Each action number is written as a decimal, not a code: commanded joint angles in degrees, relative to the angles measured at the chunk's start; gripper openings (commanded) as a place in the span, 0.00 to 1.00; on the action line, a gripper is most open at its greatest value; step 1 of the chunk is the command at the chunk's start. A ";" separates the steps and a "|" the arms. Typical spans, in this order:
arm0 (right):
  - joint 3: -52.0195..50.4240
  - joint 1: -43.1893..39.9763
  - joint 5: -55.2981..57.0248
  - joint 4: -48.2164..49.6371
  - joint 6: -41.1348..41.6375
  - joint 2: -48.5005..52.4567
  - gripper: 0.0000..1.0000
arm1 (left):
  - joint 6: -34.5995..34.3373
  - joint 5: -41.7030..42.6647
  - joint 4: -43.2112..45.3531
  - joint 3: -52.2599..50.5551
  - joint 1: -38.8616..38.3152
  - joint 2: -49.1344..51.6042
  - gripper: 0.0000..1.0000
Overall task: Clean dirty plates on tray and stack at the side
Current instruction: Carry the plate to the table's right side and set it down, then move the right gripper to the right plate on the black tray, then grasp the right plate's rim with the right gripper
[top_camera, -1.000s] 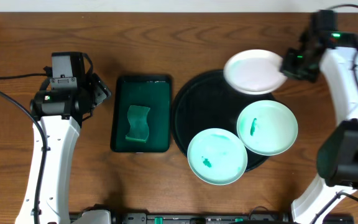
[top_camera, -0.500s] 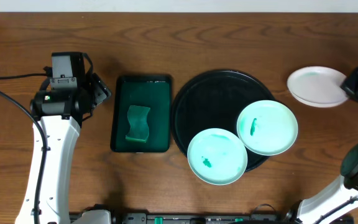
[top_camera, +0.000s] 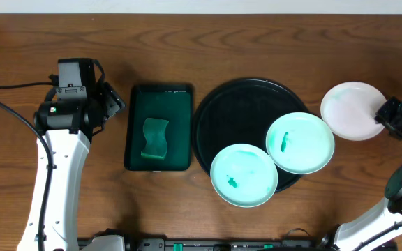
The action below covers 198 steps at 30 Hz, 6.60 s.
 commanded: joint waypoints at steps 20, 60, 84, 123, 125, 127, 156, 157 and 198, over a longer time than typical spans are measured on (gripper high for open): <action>10.47 24.46 -5.75 -25.92 -9.81 -20.31 0.53 | -0.48 -0.33 -0.15 0.57 0.24 0.11 0.80; -26.95 27.36 17.35 5.97 6.40 -20.06 0.17 | -0.48 -0.33 -0.15 0.57 0.24 0.11 0.81; -28.02 27.36 12.74 7.48 4.90 -20.06 0.01 | -0.48 -0.33 -0.15 0.57 0.24 0.11 0.80; -7.67 34.45 -8.26 14.27 -4.39 -21.49 0.28 | -0.48 -0.33 -0.15 0.57 0.24 0.11 0.81; -6.67 34.45 -8.59 11.02 -4.63 -21.90 0.31 | -0.48 -0.33 -0.15 0.57 0.24 0.11 0.81; -6.62 34.45 -8.83 8.26 -4.61 -22.36 0.32 | -0.48 -0.33 -0.15 0.57 0.24 0.11 0.80; -6.64 34.45 -8.74 -4.09 -6.14 -22.38 0.44 | -0.48 -0.33 -0.15 0.57 0.24 0.11 0.81; -6.64 34.45 -8.74 -4.28 -6.14 -22.38 0.44 | -0.48 -0.33 -0.15 0.57 0.24 0.11 0.80; -14.91 34.45 -8.76 -2.73 -6.12 -22.38 0.50 | -0.48 -0.33 -0.15 0.57 0.24 0.11 0.80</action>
